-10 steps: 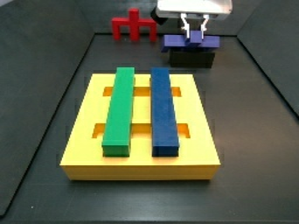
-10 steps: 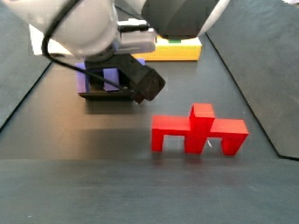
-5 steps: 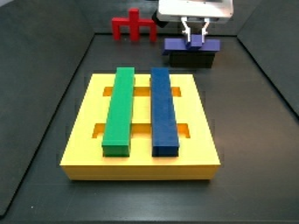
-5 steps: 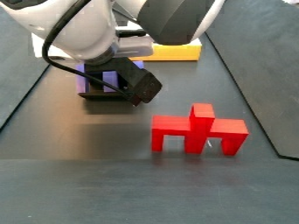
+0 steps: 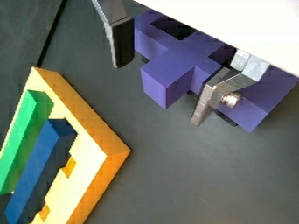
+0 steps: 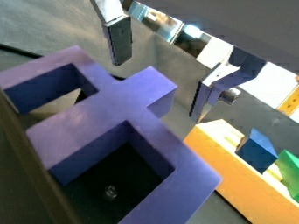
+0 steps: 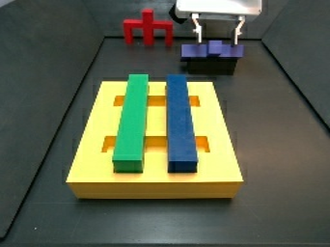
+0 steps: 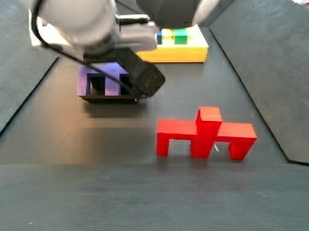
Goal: Pick up the purple object. Move up. Place the purple object on the fixture. Regrasp the purple object. Move to above the board. Insert the purple object.
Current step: Regrasp the purple object.
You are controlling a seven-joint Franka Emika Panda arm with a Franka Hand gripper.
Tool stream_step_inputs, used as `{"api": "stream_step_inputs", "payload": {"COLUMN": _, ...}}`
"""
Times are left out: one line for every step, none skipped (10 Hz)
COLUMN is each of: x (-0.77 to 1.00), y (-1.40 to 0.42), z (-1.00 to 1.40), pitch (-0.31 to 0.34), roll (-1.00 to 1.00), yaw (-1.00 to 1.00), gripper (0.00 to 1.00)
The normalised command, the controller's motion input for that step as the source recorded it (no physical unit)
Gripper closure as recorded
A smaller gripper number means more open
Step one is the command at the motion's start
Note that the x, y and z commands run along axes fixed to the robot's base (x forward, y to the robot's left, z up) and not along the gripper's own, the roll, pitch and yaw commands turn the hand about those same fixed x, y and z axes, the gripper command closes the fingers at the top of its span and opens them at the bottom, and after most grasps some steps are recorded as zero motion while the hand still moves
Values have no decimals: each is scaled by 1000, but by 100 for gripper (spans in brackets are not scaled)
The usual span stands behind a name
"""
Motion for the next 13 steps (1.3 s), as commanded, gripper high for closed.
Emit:
{"api": "stream_step_inputs", "payload": {"x": 0, "y": -140, "z": 140, "pitch": 0, "roll": 686, "yaw": 54, "gripper": 0}}
{"api": "stream_step_inputs", "payload": {"x": 23, "y": -146, "z": 103, "pitch": 0, "roll": 743, "yaw": 63, "gripper": 0}}
{"api": "stream_step_inputs", "payload": {"x": 20, "y": -146, "z": 131, "pitch": 0, "roll": 794, "yaw": 46, "gripper": 0}}
{"api": "stream_step_inputs", "payload": {"x": 0, "y": -49, "z": 143, "pitch": 0, "roll": 857, "yaw": 0, "gripper": 0}}
{"api": "stream_step_inputs", "payload": {"x": 0, "y": -46, "z": 126, "pitch": 0, "roll": 914, "yaw": 0, "gripper": 0}}
{"api": "stream_step_inputs", "payload": {"x": 0, "y": -29, "z": 97, "pitch": 0, "roll": 926, "yaw": 0, "gripper": 0}}
{"api": "stream_step_inputs", "payload": {"x": 0, "y": -9, "z": 80, "pitch": 0, "roll": 909, "yaw": 0, "gripper": 0}}
{"api": "stream_step_inputs", "payload": {"x": 0, "y": 0, "z": 63, "pitch": 0, "roll": 920, "yaw": 0, "gripper": 0}}
{"api": "stream_step_inputs", "payload": {"x": 0, "y": 0, "z": 111, "pitch": 6, "roll": 957, "yaw": 0, "gripper": 0}}
{"api": "stream_step_inputs", "payload": {"x": 0, "y": 26, "z": 74, "pitch": 171, "roll": 666, "yaw": 26, "gripper": 0}}
{"api": "stream_step_inputs", "payload": {"x": 0, "y": 0, "z": 94, "pitch": 134, "roll": 797, "yaw": 0, "gripper": 0}}
{"api": "stream_step_inputs", "payload": {"x": -129, "y": -9, "z": 149, "pitch": 51, "roll": 951, "yaw": 23, "gripper": 0}}
{"api": "stream_step_inputs", "payload": {"x": -197, "y": -137, "z": 134, "pitch": 0, "roll": 1000, "yaw": 29, "gripper": 0}}
